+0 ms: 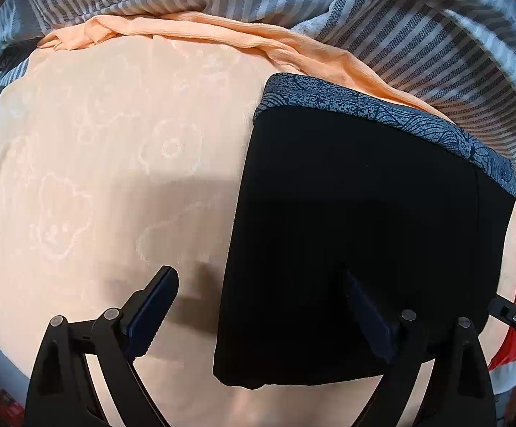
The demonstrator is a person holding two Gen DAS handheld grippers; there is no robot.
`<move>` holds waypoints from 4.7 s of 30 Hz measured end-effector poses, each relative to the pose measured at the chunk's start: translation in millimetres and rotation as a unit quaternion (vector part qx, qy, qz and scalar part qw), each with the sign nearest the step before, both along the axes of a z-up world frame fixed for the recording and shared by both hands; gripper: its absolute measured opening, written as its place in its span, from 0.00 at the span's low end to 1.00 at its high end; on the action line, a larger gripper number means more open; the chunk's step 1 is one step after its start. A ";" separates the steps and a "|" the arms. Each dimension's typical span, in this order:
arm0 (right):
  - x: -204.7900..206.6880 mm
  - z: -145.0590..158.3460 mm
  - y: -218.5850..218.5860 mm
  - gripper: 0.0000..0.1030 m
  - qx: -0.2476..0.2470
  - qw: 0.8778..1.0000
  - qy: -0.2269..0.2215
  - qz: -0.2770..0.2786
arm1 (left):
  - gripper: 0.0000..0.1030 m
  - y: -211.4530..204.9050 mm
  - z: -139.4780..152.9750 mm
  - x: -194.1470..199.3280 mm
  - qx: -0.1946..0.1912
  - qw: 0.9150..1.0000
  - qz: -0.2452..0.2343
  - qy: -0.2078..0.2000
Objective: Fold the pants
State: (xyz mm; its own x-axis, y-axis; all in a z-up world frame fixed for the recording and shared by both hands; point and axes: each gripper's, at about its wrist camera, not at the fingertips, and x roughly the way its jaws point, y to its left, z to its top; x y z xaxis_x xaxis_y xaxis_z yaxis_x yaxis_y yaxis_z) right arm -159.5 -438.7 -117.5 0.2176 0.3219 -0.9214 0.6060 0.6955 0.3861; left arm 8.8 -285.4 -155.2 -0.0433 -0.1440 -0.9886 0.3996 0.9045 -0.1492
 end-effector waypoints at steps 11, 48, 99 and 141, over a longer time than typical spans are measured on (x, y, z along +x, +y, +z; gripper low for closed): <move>14.0 -5.4 -6.3 0.52 -0.029 0.999 0.002 0.017 | 0.92 6.7 5.6 0.7 0.002 1.000 -0.004 0.000; 21.5 -65.6 -73.1 0.79 0.185 0.973 -0.139 0.008 | 0.92 -12.5 -36.7 65.6 -0.138 0.975 -0.088 0.147; -140.8 -7.6 -4.4 0.46 0.152 0.973 -0.130 -0.115 | 0.59 12.4 56.4 -121.8 -0.093 0.988 -0.118 0.019; -96.3 39.7 12.0 0.25 -0.114 0.991 -0.034 -0.059 | 0.72 10.0 59.1 -103.8 -0.037 0.990 -0.125 -0.051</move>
State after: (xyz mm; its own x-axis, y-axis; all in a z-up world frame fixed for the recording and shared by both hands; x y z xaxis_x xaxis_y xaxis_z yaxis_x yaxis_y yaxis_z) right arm -255.8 -426.7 -77.8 0.3059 0.0757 -0.9491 0.6660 0.6953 0.2701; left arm -95.1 -275.4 -96.2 0.0132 -0.2141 -0.9767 0.6259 0.7636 -0.1589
